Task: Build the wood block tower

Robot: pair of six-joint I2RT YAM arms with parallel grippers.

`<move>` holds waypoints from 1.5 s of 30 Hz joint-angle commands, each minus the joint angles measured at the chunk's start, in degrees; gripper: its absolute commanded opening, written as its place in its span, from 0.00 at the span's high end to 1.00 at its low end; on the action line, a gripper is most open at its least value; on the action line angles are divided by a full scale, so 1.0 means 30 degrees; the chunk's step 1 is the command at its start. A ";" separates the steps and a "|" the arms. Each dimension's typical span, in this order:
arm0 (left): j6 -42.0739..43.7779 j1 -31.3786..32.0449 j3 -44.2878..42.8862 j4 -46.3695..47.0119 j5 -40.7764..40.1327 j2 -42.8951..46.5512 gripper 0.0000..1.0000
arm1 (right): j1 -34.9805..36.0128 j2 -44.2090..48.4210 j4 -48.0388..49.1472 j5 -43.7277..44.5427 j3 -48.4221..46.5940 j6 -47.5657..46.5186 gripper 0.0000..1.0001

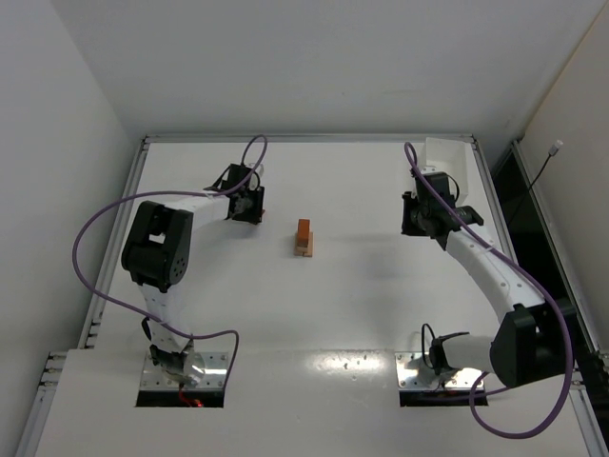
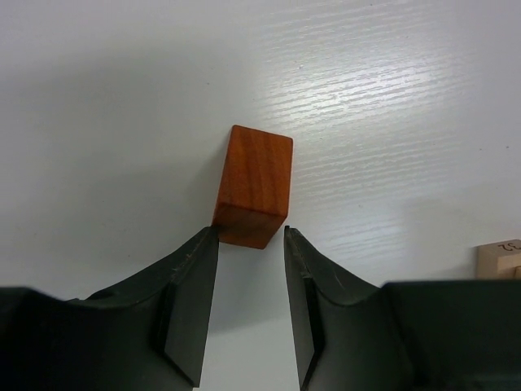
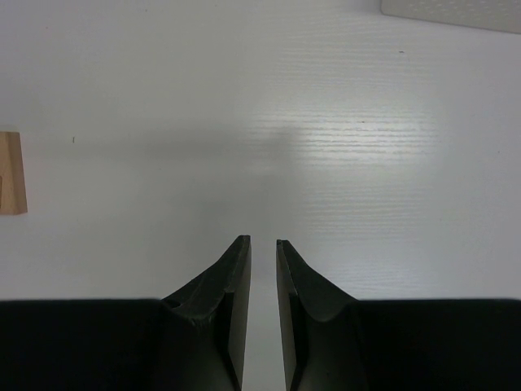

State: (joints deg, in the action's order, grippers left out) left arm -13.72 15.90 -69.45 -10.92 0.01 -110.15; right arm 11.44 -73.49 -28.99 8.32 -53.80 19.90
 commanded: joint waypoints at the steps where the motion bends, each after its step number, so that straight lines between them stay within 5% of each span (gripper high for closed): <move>1: 0.0468 0.0178 -0.0287 0.0711 -0.1027 0.0036 0.65 | -0.0064 0.0299 0.0670 -0.0223 0.0063 -0.0042 0.84; 9: 0.1406 0.0178 -0.0463 0.0211 -0.1736 0.0241 0.65 | -0.0064 -0.0053 0.0875 -0.0399 0.0063 -0.0042 0.84; 18: 0.3690 0.0178 -0.1811 -0.0873 0.0228 -0.0870 0.44 | -0.0064 -0.0434 0.0875 -0.0751 -0.0289 -0.0042 0.84; 23: 0.4658 0.0178 -0.1985 -0.1048 0.1139 -0.0872 0.44 | -0.0064 -0.0434 0.0875 -0.0751 -0.0289 -0.0042 0.84; 28: 0.4835 0.0178 -0.1987 -0.1253 0.1578 -0.1077 0.59 | -0.0064 -0.0434 0.0875 -0.0575 -0.0289 -0.0042 0.84; 45: 0.4660 0.0178 -0.2192 -0.0726 0.1403 -0.1604 0.63 | -0.0064 -0.0434 0.0875 -0.0575 0.0063 -0.0042 0.84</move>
State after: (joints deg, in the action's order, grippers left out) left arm 0.38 15.90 -73.80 -14.66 3.73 -113.86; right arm 11.42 -74.87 -28.58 6.83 -53.80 19.90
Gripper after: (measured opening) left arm 0.371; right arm 0.163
